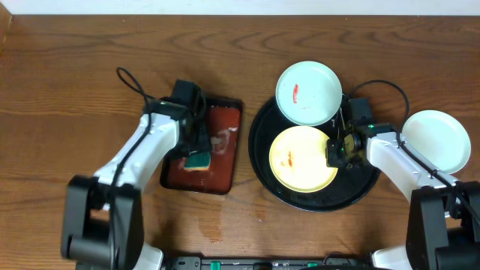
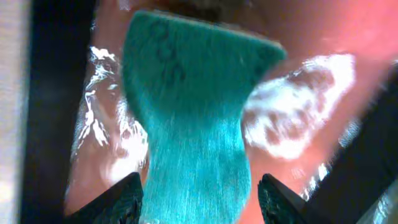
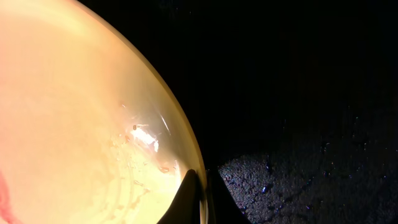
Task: Clean dirty plates on tray and stack at the side
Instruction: 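Lower the left gripper onto the green sponge and grasp it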
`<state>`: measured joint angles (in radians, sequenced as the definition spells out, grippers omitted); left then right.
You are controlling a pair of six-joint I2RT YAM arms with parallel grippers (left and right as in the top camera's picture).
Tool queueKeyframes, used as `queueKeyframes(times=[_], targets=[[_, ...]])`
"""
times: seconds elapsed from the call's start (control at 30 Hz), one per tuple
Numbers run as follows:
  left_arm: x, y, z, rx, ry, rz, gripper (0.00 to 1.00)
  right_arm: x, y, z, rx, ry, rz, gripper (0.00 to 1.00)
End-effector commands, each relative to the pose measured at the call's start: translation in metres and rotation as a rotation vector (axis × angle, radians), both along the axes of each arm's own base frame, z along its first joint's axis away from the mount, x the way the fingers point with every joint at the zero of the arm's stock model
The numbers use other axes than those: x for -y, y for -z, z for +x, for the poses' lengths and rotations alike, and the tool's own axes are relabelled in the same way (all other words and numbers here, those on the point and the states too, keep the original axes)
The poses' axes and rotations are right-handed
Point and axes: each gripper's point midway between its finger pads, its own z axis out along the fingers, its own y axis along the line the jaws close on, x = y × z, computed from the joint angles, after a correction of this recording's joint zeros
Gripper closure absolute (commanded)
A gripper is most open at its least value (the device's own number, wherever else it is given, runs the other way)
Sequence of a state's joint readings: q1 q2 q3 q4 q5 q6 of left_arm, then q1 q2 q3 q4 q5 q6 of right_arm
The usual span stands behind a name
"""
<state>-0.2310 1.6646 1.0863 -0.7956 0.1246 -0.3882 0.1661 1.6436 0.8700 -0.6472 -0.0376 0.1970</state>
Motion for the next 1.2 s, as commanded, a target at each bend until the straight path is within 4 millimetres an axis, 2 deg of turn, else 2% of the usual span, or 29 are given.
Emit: queueKeyframes(times=[0.0,0.17,0.23,0.33,0.4,0.43,0.6,0.7,0.73,0.77,0.8,0.9,1.03,1.17], targets=[[-0.002,-0.007,-0.005,-0.011,0.011,0.012,0.39,0.005,0.007,-0.006,-0.023,-0.006,-0.016,0.99],[-0.004,0.018,-0.027,-0.07,-0.002,0.024,0.4,0.005,0.007,-0.006,-0.023,-0.005,-0.016,0.99],[-0.003,0.03,-0.035,-0.083,-0.018,0.025,0.46,0.005,0.007,-0.006,-0.024,-0.005,-0.016,0.99],[-0.002,0.048,-0.045,-0.082,-0.007,0.027,0.65,0.005,0.007,-0.006,-0.024,-0.005,-0.016,0.99],[-0.002,0.054,-0.045,-0.07,-0.007,0.024,0.81,0.005,0.007,-0.006,-0.023,-0.005,-0.016,0.99],[-0.002,0.054,-0.043,-0.061,-0.006,0.022,0.92,0.005,0.007,-0.006,-0.023,-0.005,-0.016,0.99],[0.002,0.044,-0.029,-0.019,0.029,0.014,0.92,0.005,0.007,-0.006,-0.024,-0.005,-0.016,0.99],[0.006,0.019,-0.014,-0.003,0.064,0.014,0.93,0.005,0.007,-0.007,-0.028,-0.005,-0.017,0.99],[0.007,0.012,-0.01,0.002,0.074,0.014,0.87,0.005,0.007,-0.007,-0.028,-0.005,-0.017,0.99],[0.008,0.001,-0.004,0.01,0.09,0.013,0.71,0.005,0.007,-0.008,-0.029,-0.005,-0.017,0.99],[0.009,-0.007,0.0,0.021,0.103,0.013,0.62,0.005,0.007,-0.007,-0.028,-0.005,-0.017,0.99],[0.01,-0.022,0.014,0.064,0.123,0.027,0.48,0.005,0.007,-0.007,-0.028,-0.005,-0.017,0.99],[-0.005,-0.017,0.026,0.111,0.106,0.119,0.46,0.005,0.007,-0.007,-0.029,-0.005,-0.017,0.99],[-0.009,0.004,0.031,0.115,0.1,0.144,0.43,0.005,0.007,-0.007,-0.028,-0.005,-0.017,0.99]])
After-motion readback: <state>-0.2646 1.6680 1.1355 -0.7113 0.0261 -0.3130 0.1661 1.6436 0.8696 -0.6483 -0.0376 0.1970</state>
